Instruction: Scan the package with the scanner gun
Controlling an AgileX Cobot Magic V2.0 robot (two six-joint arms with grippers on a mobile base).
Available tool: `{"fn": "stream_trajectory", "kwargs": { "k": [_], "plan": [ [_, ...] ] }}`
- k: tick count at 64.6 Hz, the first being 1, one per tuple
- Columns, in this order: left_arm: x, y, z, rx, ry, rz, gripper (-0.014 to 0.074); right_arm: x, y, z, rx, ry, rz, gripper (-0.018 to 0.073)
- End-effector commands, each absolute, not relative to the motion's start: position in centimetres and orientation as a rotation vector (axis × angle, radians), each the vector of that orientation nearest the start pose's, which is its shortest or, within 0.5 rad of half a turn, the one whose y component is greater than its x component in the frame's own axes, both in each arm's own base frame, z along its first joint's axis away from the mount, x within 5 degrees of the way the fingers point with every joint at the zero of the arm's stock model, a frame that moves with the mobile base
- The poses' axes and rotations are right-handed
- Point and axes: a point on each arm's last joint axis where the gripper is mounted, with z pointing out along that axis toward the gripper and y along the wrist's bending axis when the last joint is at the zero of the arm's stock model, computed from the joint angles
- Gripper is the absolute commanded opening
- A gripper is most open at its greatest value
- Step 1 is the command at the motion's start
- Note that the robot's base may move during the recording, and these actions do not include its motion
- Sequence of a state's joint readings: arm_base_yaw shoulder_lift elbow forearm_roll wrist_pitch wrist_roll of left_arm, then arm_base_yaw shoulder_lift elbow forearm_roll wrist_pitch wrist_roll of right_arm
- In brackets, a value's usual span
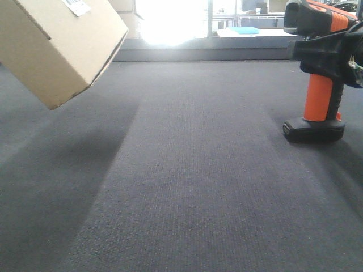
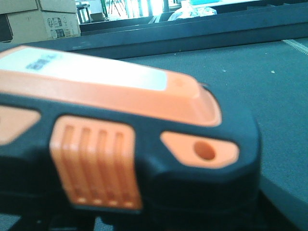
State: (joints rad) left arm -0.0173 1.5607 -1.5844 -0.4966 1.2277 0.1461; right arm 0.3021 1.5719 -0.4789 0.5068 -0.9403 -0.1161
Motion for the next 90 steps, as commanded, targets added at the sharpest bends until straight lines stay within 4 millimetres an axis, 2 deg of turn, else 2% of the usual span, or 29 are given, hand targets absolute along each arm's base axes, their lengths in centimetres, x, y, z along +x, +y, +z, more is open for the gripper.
{"fn": "stream_trajectory", "kwargs": {
  "k": [1,6,11,19,42,64,90],
  "plan": [
    [31.7,-4.7,39.1,0.128,2.561,-0.652,-0.0111,27.4,4.8,19.9,0.204,1.649,0.036,-0.006],
    [31.7,-4.7,39.1,0.128,2.561,-0.652,-0.0111,27.4,4.8,19.8,0.203,1.661,0.038,0.0099],
    [31.7,-4.7,39.1,0.127,2.559,-0.657,-0.0111,27.4,4.8,19.8,0.203,1.664,0.039,0.0314],
    [31.7,-4.7,39.1,0.127,2.559,-0.657,-0.0111,27.4,4.8,19.8,0.203,1.664,0.039,0.0573],
    [31.7,-4.8,39.1,0.124,2.554,-0.676,-0.0111,27.3,5.0,19.4,0.119,1.732,-0.011,0.057],
    [31.7,-4.8,39.1,0.124,2.554,-0.676,-0.0111,26.1,5.2,21.1,0.094,1.793,0.054,0.057],
    [31.8,-4.6,39.0,0.128,2.562,-0.647,-0.0111,24.5,5.4,22.2,0.032,1.9,0.098,0.057]
  ]
}}
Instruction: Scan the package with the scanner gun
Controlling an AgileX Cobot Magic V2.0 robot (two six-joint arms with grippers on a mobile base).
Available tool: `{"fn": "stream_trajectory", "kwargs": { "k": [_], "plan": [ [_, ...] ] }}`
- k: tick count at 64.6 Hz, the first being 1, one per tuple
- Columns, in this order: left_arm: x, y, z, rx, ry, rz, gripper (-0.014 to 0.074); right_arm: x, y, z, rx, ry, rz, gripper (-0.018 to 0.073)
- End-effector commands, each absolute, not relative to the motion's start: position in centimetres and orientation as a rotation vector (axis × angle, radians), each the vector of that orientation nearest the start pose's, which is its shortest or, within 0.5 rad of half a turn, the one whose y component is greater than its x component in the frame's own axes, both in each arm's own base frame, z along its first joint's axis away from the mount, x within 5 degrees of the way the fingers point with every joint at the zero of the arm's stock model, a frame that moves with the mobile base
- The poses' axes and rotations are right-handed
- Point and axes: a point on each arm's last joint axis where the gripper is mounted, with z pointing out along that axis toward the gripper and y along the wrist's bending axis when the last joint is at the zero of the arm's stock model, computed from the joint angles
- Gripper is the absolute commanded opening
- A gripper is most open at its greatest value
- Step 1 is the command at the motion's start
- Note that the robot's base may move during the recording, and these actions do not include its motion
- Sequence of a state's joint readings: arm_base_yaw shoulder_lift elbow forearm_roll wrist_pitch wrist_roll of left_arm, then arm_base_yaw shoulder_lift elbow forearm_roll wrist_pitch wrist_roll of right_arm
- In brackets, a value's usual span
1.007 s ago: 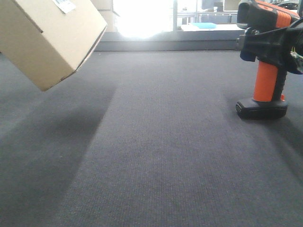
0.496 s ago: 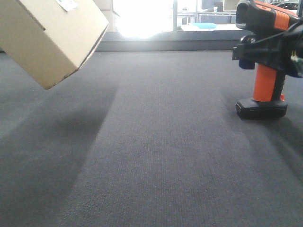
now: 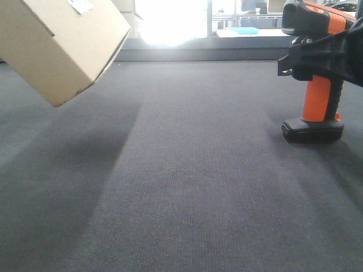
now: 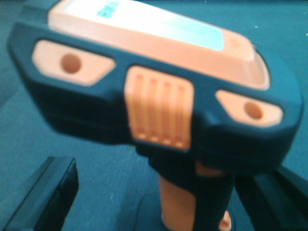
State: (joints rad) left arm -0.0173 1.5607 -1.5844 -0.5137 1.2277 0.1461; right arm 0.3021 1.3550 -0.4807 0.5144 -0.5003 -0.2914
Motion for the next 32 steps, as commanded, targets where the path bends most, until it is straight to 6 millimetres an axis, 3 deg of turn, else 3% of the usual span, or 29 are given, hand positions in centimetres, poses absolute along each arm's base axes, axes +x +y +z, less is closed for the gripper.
{"fn": "stream_trajectory", "kwargs": {
  "k": [1,10,15,20,32],
  "plan": [
    [31.8,-4.6,39.0,0.129,2.563,-0.641,-0.0111,24.4,5.4,22.4,0.034,1.9,0.102,0.057],
    [31.8,-4.2,38.8,0.138,2.58,-0.572,-0.0111,23.5,5.3,23.4,0.049,1.908,0.151,0.0549],
    [31.8,-4.0,38.7,0.128,2.591,-0.535,-0.0111,22.9,5.4,24.0,0.04,1.909,0.176,0.0474],
    [31.9,-3.6,38.5,0.115,2.608,-0.477,-0.0111,22.3,5.4,24.6,0.029,1.909,0.201,0.0337],
    [32.1,-2.6,37.9,0.077,2.646,-0.332,-0.0111,20.5,5.4,26.3,-0.042,1.891,0.235,-0.0133]
  ]
}}
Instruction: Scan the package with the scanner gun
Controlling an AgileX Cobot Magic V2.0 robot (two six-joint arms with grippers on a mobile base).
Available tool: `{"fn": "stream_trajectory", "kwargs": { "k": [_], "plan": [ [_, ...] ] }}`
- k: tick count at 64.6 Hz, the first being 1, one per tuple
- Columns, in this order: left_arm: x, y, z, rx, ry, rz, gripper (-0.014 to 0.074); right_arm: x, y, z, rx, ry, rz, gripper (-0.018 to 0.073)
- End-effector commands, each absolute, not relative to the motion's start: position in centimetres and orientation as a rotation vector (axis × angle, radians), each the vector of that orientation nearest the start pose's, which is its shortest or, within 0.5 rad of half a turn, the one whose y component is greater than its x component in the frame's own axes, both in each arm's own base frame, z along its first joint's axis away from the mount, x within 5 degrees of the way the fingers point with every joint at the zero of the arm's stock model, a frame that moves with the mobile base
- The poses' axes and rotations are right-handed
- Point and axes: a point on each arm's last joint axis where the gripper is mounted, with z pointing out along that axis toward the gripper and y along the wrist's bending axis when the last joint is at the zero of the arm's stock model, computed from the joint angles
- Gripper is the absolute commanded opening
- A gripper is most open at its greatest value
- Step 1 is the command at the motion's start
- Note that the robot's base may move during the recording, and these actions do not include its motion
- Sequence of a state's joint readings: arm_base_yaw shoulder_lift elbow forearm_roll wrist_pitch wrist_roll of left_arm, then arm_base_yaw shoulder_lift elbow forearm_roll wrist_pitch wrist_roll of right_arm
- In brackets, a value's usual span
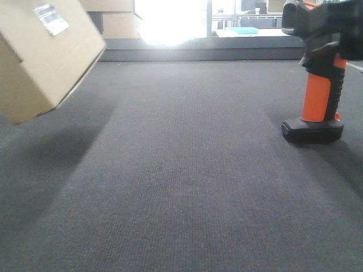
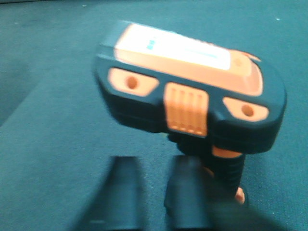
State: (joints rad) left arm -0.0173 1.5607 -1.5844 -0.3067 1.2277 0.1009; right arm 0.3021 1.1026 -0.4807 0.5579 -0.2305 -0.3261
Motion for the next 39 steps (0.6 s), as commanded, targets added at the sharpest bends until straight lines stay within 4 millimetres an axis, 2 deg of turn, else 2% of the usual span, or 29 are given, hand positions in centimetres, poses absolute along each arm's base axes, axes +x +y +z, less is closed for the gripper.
{"fn": "stream_trajectory", "kwargs": {
  "k": [1,11,25,39],
  "plan": [
    [32.2,-2.5,37.9,0.076,2.649,-0.321,-0.0111,20.3,5.4,26.5,-0.049,1.888,0.236,-0.0169],
    [32.7,-1.8,37.1,0.079,2.68,-0.21,-0.0111,18.6,4.9,28.3,-0.091,1.821,0.244,-0.0151],
    [34.3,-1.4,34.8,0.086,2.752,-0.141,-0.0111,16.4,2.4,30.7,-0.035,1.703,0.155,-0.0151],
    [35.8,-1.2,32.4,0.118,2.824,-0.046,-0.0111,14.9,0.5,30.9,-0.059,1.746,0.012,-0.0151]
  ]
}}
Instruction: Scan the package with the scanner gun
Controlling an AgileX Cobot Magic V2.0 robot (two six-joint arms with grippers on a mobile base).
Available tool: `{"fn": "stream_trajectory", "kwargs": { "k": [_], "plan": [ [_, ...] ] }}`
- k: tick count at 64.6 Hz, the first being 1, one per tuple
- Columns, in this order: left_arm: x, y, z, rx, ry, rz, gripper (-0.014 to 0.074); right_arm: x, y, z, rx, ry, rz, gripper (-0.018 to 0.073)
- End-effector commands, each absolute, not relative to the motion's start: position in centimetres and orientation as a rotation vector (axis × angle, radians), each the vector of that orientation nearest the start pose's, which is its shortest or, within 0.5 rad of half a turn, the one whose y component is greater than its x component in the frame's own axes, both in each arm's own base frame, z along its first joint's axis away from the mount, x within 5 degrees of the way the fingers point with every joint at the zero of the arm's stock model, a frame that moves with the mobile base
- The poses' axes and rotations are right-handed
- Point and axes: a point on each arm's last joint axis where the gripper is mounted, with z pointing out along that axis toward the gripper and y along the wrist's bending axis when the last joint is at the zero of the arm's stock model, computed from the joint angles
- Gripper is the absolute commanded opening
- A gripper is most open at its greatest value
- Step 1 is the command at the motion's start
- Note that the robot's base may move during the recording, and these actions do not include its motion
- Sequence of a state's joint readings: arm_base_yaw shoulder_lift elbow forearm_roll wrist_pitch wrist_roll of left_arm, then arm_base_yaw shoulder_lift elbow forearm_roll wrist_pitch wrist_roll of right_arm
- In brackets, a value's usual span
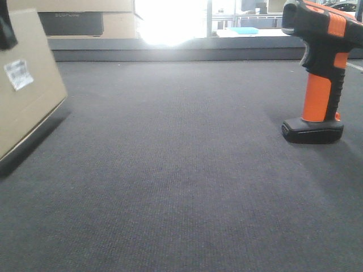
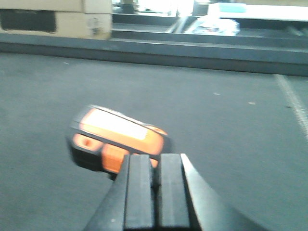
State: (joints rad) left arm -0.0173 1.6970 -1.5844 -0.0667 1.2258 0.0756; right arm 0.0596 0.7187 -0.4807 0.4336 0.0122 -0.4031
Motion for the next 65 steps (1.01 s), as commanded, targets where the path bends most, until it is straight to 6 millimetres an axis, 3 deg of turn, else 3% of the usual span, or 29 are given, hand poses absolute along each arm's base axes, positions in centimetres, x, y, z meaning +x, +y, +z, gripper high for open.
{"fn": "stream_trajectory", "kwargs": {
  "k": [1,16,21,43,53,65],
  "plan": [
    [35.8,-1.2,32.2,0.119,2.827,-0.042,-0.0111,14.8,0.5,30.9,-0.061,1.747,0.009,-0.0151],
    [36.1,-1.1,31.7,0.128,2.842,-0.015,-0.0107,14.7,0.5,30.9,-0.064,1.74,0.004,-0.0151],
    [36.1,-1.0,31.7,0.136,2.842,0.008,-0.0053,14.7,0.5,30.9,-0.064,1.74,0.004,-0.0151],
    [35.9,-1.2,32.1,0.148,2.83,0.017,0.0613,14.8,0.4,31.1,-0.06,1.728,0.0,-0.0151],
    [34.5,-1.7,34.4,0.168,2.764,0.018,0.0576,14.8,0.3,31.0,-0.053,1.735,-0.006,-0.0151],
    [31.4,-1.8,37.9,0.178,2.66,0.03,0.0504,14.7,-0.2,30.6,-0.028,1.785,-0.019,-0.0151]
  ]
}}
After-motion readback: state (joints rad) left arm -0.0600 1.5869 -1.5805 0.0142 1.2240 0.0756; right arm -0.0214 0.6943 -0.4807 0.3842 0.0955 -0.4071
